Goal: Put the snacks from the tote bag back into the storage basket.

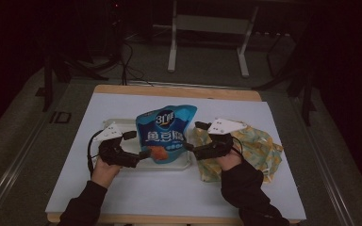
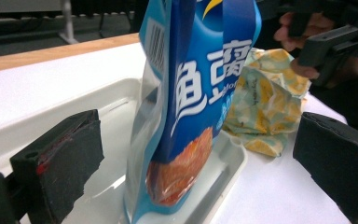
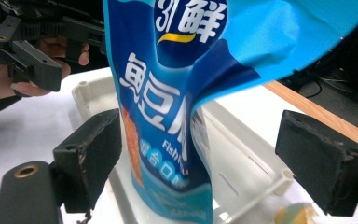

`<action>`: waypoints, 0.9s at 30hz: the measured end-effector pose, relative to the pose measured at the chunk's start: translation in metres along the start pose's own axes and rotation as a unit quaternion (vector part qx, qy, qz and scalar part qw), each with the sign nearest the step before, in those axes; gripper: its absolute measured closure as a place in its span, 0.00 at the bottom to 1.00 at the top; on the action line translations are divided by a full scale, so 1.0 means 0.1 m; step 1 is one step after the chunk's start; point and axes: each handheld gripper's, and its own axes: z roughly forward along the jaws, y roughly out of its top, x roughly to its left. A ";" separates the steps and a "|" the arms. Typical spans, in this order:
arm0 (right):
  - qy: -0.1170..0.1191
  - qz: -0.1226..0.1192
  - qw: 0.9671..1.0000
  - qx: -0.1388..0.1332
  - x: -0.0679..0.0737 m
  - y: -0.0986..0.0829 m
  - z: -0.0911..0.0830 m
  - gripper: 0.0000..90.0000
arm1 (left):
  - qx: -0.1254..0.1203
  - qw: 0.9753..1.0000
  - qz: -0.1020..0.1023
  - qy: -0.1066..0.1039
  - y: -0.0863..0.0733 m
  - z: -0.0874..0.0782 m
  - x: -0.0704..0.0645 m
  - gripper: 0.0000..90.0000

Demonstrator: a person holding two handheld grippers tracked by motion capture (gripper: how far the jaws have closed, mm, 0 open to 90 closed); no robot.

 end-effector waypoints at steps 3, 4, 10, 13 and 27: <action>-0.004 -0.005 1.000 0.000 0.00 -0.02 -0.05 0.16 | -0.002 1.000 -0.003 0.010 -0.06 -0.04 -0.03 0.02; -0.008 -0.005 1.000 0.000 0.00 -0.04 -0.12 0.16 | -0.004 1.000 -0.007 0.006 -0.09 -0.06 -0.04 0.02; -0.011 0.000 1.000 0.002 -0.01 -0.14 -0.28 0.16 | 0.010 1.000 0.003 0.020 -0.21 -0.10 -0.14 0.02; -0.012 0.000 1.000 0.005 -0.01 -0.19 -0.34 0.16 | 0.008 1.000 0.008 0.019 -0.27 -0.09 -0.20 0.02; -0.023 0.011 1.000 0.011 0.06 -0.51 -0.71 0.16 | -0.004 1.000 0.007 -0.013 -0.38 0.00 -0.44 0.02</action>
